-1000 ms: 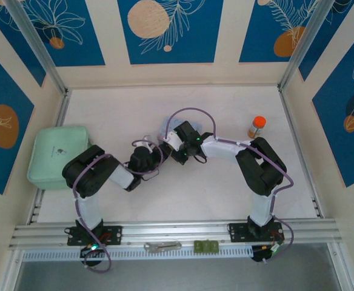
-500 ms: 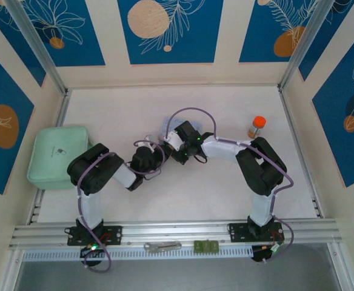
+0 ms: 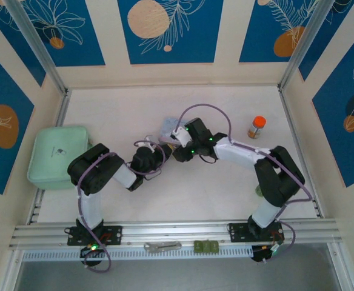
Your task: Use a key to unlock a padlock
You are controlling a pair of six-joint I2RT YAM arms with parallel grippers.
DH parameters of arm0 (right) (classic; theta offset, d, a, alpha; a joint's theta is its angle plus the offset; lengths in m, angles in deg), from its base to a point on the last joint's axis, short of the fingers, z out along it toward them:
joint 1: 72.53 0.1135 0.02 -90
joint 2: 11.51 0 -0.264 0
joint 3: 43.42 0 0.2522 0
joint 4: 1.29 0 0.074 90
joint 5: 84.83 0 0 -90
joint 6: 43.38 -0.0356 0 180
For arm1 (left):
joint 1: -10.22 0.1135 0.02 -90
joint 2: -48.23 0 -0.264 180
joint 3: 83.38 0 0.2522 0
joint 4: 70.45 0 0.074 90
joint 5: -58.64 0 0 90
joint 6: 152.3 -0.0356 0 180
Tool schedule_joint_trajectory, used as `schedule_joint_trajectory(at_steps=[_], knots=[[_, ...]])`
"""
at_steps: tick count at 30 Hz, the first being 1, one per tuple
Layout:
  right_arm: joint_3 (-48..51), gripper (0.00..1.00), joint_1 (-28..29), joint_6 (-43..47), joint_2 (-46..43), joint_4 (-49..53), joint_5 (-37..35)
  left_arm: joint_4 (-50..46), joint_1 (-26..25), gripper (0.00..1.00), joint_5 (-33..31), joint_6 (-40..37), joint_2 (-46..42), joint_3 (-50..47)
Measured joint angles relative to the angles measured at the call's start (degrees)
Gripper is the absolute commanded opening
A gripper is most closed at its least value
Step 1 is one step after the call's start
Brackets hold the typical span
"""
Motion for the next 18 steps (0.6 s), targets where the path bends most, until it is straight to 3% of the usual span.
schedule_joint_trajectory(at_steps=[8, 14, 18], knots=[[0.63, 0.61, -5.90, -15.91, -7.89, 1.97, -4.11, 0.26, 0.00, 0.00, -0.24, 0.00, 0.00, -0.07], [0.66, 0.61, -12.96, -30.58, -8.04, 2.34, -6.78, 2.19, -0.59, 0.00, -2.47, 0.02, 0.48, -0.79], [0.66, 0.61, -13.38, -35.67, -6.08, 1.90, -6.86, 3.85, -1.81, 0.00, -5.40, 0.26, 1.40, -0.96]])
